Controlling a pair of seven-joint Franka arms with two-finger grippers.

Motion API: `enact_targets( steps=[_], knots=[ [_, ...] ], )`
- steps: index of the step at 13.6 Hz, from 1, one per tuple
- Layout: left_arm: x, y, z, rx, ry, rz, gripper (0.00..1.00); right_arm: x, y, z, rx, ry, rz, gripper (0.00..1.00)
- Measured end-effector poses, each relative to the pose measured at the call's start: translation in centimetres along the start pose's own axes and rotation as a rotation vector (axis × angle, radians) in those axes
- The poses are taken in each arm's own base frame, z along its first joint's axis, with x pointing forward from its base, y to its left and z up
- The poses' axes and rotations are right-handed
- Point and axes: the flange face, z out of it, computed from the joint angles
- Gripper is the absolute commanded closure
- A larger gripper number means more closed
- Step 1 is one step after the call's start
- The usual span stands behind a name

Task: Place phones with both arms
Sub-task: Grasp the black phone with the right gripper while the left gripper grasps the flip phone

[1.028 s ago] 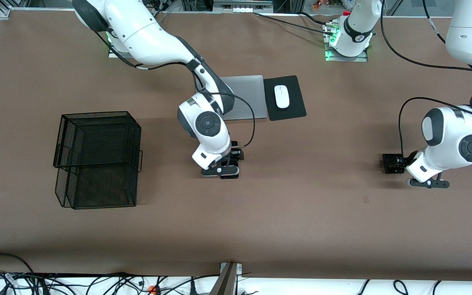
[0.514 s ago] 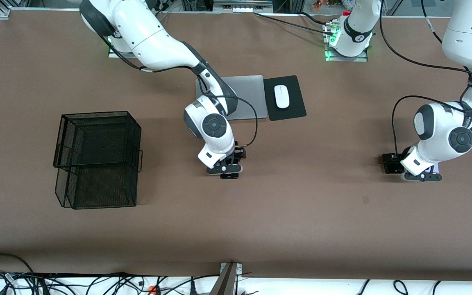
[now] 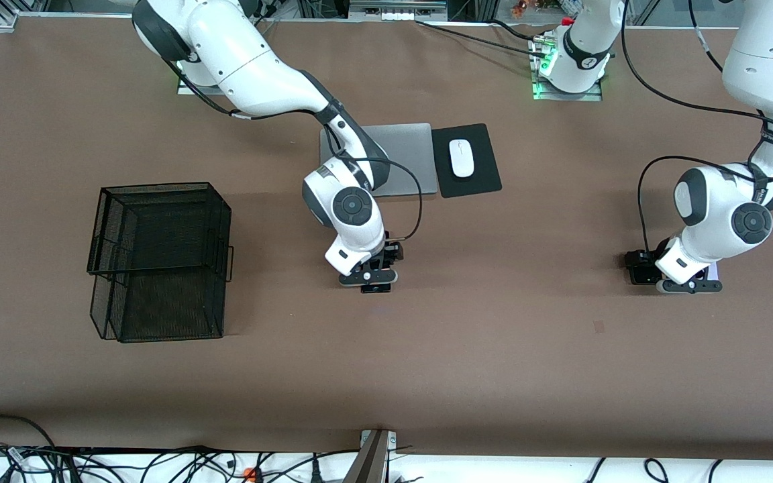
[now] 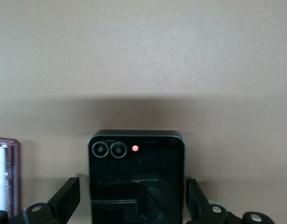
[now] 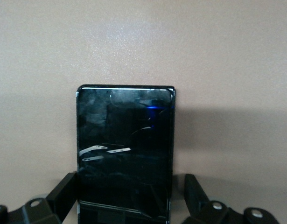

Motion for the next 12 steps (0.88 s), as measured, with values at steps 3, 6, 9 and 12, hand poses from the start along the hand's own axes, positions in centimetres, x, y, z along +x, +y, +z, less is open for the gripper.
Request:
enact_targets(
  steps=[3,6,9,12],
  knots=[
    [-0.15,0.34,0.26,-0.013,0.002,-0.018,0.00,-0.03,-0.04,0.00,-0.001,0.001,0.003,0.00],
    [-0.22,0.39,0.61,-0.014,0.007,-0.044,0.21,-0.16,-0.22,0.01,-0.005,0.004,-0.004,0.00],
    [-0.05,0.32,-0.10,-0.012,0.018,-0.054,0.67,-0.51,-0.65,0.07,-0.021,0.015,-0.026,0.22],
    [-0.10,0.34,0.13,-0.013,0.016,-0.059,0.89,-0.61,-0.94,-0.29,-0.026,0.021,-0.035,0.72]
  ],
)
